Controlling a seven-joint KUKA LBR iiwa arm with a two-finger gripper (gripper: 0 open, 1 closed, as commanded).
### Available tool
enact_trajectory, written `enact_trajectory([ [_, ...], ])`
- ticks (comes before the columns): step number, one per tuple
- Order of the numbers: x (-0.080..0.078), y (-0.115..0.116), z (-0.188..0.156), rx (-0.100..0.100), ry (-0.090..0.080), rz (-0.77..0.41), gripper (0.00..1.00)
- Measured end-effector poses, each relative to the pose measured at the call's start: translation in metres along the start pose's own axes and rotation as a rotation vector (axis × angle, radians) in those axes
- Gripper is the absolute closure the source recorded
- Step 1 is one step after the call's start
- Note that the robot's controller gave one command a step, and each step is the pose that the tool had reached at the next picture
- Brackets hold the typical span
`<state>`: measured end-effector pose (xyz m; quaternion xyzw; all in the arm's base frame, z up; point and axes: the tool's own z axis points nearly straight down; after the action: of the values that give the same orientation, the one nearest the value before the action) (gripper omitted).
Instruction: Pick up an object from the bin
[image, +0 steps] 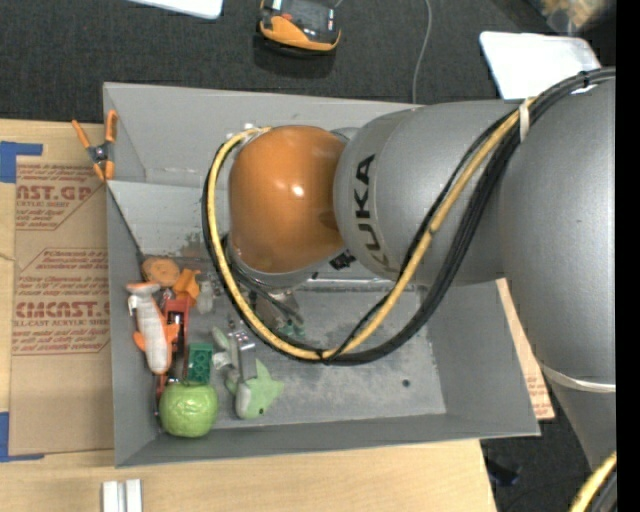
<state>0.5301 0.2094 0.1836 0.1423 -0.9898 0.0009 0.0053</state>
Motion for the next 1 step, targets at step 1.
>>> enact_trajectory([
  [1, 0.0041, 0.0060, -0.0225, -0.002, -0.007, -0.024, 0.00],
])
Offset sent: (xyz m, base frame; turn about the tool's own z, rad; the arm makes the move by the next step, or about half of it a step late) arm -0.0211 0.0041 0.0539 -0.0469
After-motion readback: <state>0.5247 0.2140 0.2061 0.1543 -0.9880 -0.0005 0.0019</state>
